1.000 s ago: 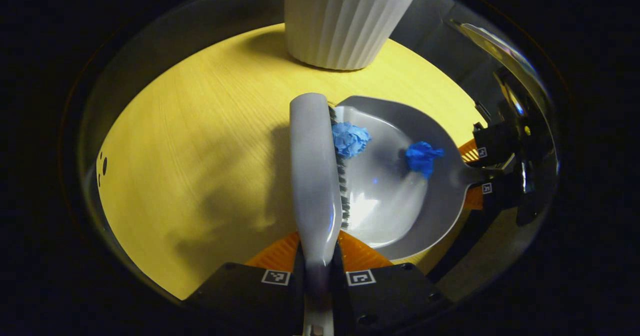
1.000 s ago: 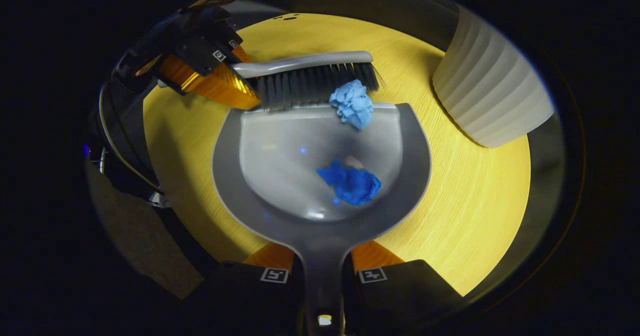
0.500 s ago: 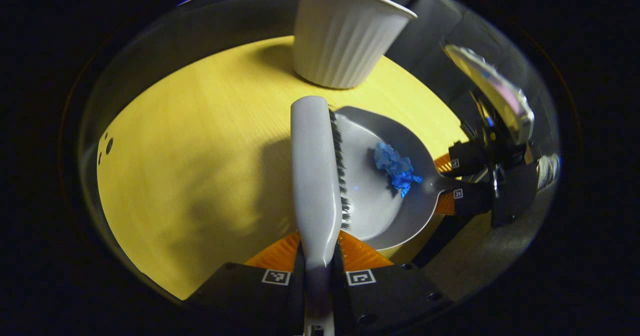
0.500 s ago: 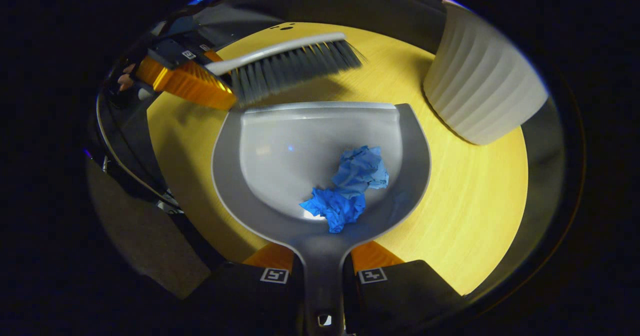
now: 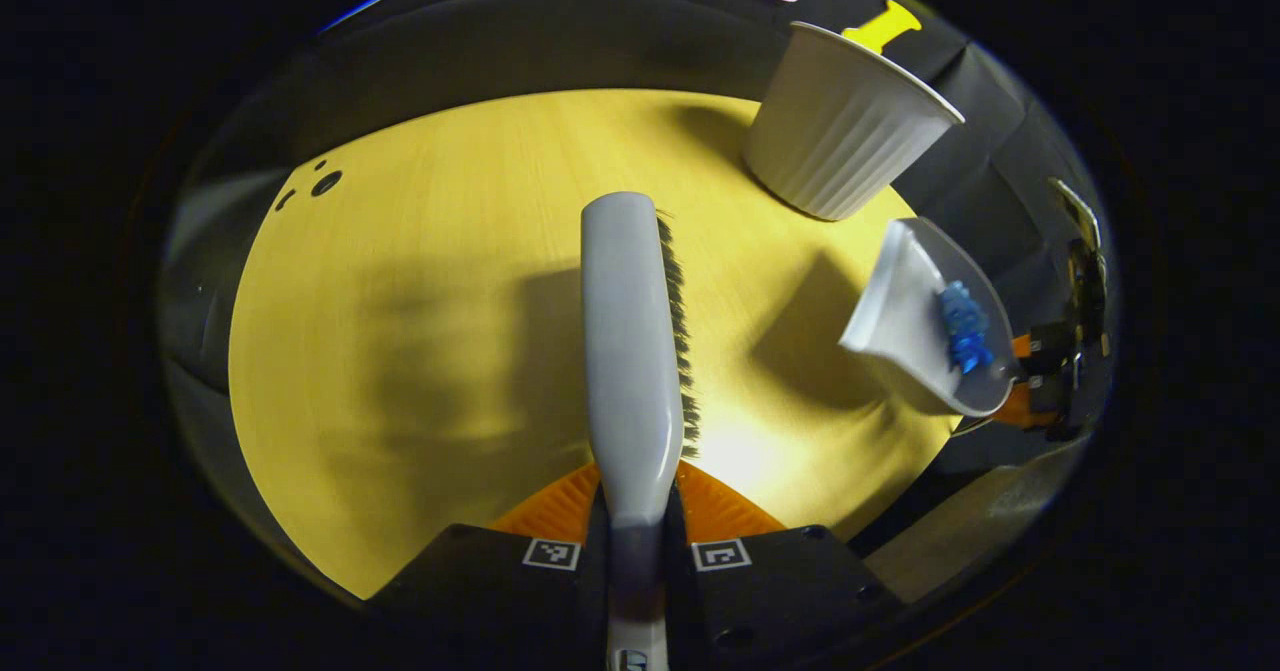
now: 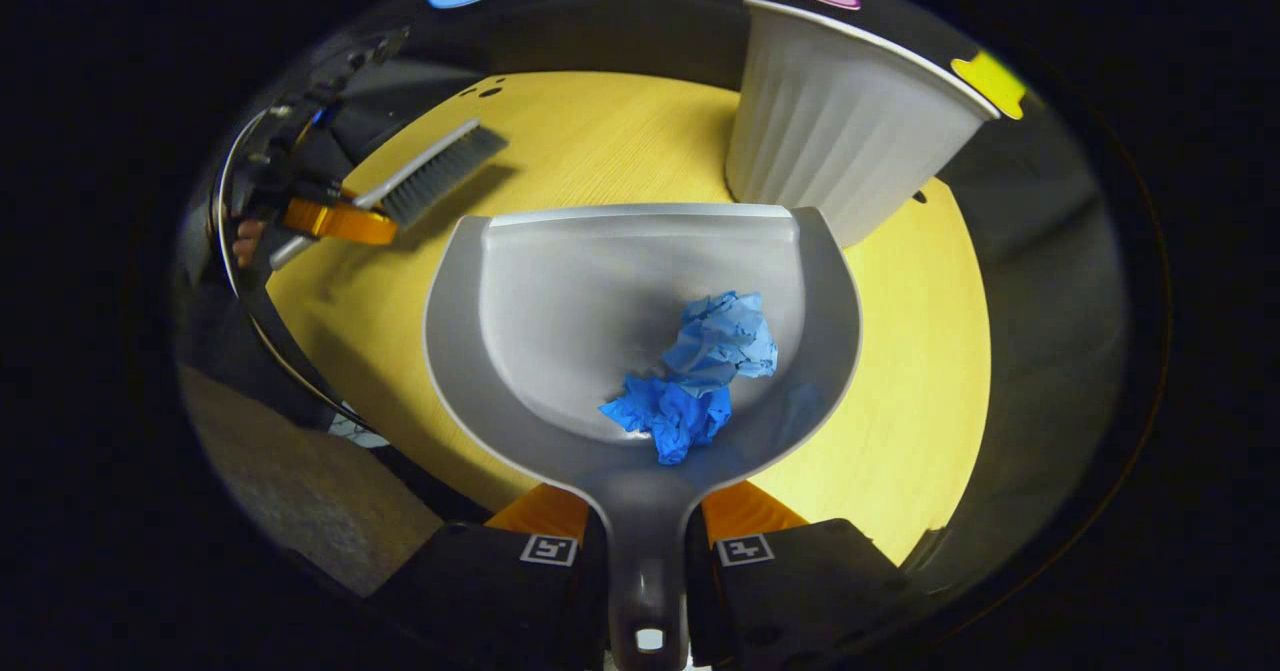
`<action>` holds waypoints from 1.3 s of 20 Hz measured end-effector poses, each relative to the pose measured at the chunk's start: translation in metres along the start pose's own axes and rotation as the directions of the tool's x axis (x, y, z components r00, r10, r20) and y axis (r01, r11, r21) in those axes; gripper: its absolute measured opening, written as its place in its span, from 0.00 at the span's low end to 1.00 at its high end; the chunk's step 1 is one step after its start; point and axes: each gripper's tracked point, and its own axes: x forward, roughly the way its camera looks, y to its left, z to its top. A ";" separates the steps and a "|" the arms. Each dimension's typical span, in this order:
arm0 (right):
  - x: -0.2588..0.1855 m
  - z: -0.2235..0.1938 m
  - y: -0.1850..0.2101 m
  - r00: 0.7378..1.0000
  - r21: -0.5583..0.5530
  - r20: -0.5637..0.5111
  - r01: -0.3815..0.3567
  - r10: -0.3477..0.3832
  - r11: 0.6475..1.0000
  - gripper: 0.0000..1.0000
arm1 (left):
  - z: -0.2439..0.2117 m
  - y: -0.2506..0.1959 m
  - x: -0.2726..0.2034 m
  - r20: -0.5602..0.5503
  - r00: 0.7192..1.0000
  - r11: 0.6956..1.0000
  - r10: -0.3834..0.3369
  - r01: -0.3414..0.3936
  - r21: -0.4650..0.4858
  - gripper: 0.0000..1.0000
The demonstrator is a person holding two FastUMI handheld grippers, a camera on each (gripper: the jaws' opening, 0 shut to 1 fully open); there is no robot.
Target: Pick up the small broom and dustpan from the desktop, sweep the trash into the dustpan with the broom, and then empty the trash into the garbage bin.
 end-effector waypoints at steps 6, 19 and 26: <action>-0.072 0.030 -0.024 0.998 0.048 0.010 0.054 -0.054 0.997 0.36 | 0.002 0.000 -0.004 -0.008 1.000 1.000 0.002 -0.002 0.001 0.26; -0.165 0.161 -0.162 0.913 0.159 0.166 0.347 -0.372 0.924 0.36 | 0.001 0.002 -0.004 0.012 1.000 1.000 -0.013 0.013 0.016 0.29; -0.164 0.191 -0.224 0.845 -0.058 0.112 0.531 -0.523 0.846 0.36 | -0.001 0.001 -0.004 0.017 1.000 1.000 -0.017 0.017 -0.012 0.26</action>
